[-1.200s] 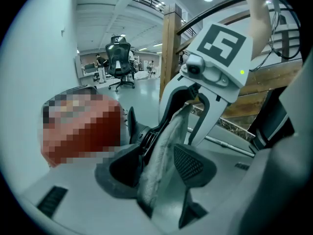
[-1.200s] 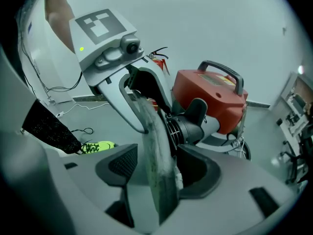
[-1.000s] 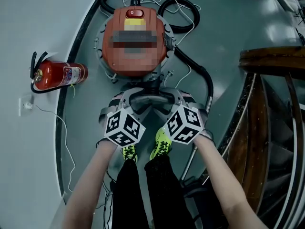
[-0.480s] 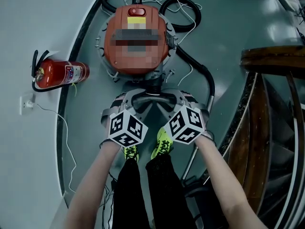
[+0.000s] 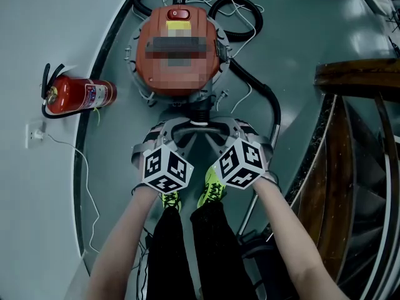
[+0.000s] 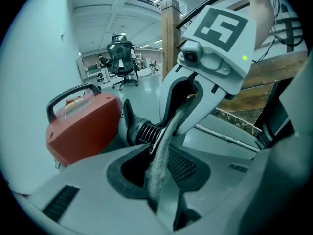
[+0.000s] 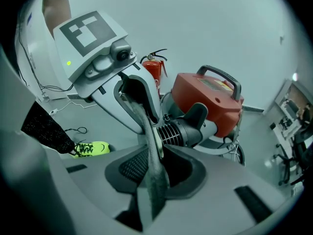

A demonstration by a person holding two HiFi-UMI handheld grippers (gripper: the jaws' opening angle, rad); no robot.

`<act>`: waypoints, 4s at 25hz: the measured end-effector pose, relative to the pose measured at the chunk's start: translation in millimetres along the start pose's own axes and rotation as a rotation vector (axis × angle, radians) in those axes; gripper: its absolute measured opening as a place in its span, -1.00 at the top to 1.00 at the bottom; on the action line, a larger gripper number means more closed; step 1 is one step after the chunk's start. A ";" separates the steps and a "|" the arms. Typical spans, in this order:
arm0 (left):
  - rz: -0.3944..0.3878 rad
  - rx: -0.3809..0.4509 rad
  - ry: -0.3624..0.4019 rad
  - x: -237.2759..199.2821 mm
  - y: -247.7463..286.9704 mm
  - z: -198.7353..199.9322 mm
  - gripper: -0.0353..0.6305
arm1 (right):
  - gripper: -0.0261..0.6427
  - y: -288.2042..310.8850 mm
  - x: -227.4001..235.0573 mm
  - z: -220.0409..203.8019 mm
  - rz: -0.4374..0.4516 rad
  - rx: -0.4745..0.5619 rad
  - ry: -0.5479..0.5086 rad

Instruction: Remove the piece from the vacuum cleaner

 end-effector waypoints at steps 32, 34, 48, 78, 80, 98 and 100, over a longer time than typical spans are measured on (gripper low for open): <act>0.051 -0.012 -0.019 7.6 -7.5 1.9 0.63 | 0.72 -4.8 -11.2 0.9 -0.033 0.012 -0.038; 0.055 -0.012 -0.020 8.4 -8.0 2.0 0.63 | 0.72 -5.5 -12.0 0.9 -0.038 0.016 -0.043; 0.078 -0.003 0.005 19.3 -12.5 -0.7 0.63 | 0.72 -7.6 -21.6 -2.1 -0.051 0.027 -0.041; 0.039 -0.026 0.026 58.0 -24.8 -24.4 0.64 | 0.74 -5.3 -64.7 -17.2 0.010 0.011 -0.019; 0.035 -0.027 0.027 60.7 -25.4 -26.2 0.64 | 0.74 -4.9 -67.4 -18.6 0.016 0.010 -0.015; 0.022 -0.027 -0.003 62.6 -10.9 -46.5 0.64 | 0.73 12.5 -68.9 -35.9 0.022 0.002 0.062; 0.015 -0.031 -0.007 63.6 -8.7 -52.8 0.64 | 0.73 17.3 -71.3 -40.0 0.026 0.002 0.076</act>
Point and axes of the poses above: the fingertips, and each gripper's own axes: y forward along the fingers, x to its right, z out of its top, the point moved 10 cm from there along -y, backward along the fingers, and after that the axes turned 14 degrees about x, right-handed, at the moved point
